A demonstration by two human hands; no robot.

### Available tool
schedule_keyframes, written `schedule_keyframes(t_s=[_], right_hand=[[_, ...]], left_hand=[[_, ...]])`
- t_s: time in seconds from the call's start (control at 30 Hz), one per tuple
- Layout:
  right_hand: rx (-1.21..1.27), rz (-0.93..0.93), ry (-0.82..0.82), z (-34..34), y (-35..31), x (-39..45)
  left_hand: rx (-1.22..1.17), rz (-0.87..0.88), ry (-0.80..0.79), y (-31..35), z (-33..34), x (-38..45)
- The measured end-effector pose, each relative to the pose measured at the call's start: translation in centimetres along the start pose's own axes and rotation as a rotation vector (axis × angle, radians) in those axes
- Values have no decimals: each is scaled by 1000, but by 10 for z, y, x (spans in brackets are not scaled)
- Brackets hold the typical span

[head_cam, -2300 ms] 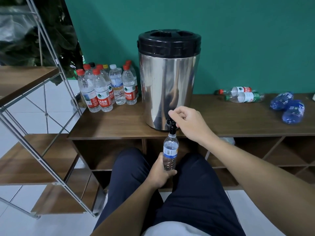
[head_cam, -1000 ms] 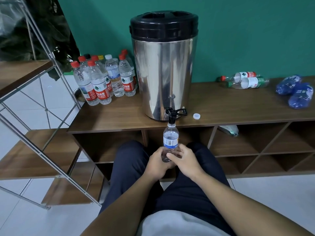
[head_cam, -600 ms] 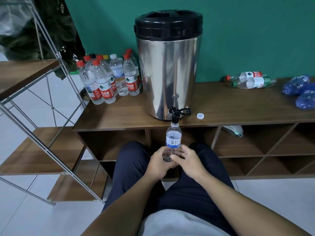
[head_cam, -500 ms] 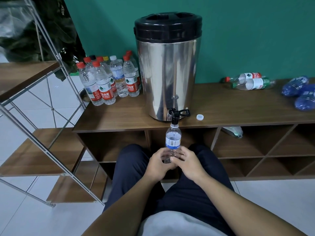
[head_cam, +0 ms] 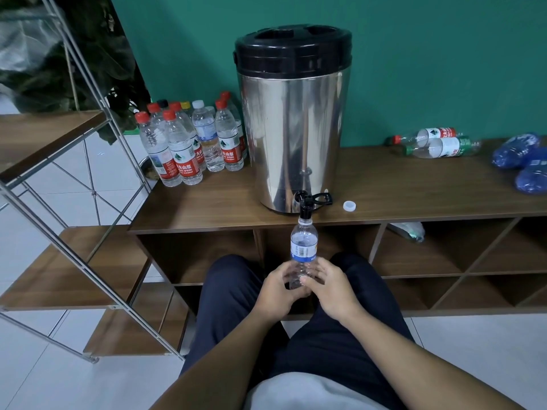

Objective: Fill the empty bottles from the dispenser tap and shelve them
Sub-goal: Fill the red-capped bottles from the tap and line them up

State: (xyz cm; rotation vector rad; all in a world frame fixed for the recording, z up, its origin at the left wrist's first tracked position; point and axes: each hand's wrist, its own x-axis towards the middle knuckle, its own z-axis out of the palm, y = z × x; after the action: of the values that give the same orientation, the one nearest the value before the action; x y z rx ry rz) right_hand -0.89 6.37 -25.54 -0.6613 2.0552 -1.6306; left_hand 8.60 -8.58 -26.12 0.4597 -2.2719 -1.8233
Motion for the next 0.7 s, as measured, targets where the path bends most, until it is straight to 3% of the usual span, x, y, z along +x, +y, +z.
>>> schedule_keyframes(t_s=[0.7], right_hand=[[-47, -11, 17, 3, 1, -1]], left_hand=[[-3, 14, 25, 6, -3, -10]])
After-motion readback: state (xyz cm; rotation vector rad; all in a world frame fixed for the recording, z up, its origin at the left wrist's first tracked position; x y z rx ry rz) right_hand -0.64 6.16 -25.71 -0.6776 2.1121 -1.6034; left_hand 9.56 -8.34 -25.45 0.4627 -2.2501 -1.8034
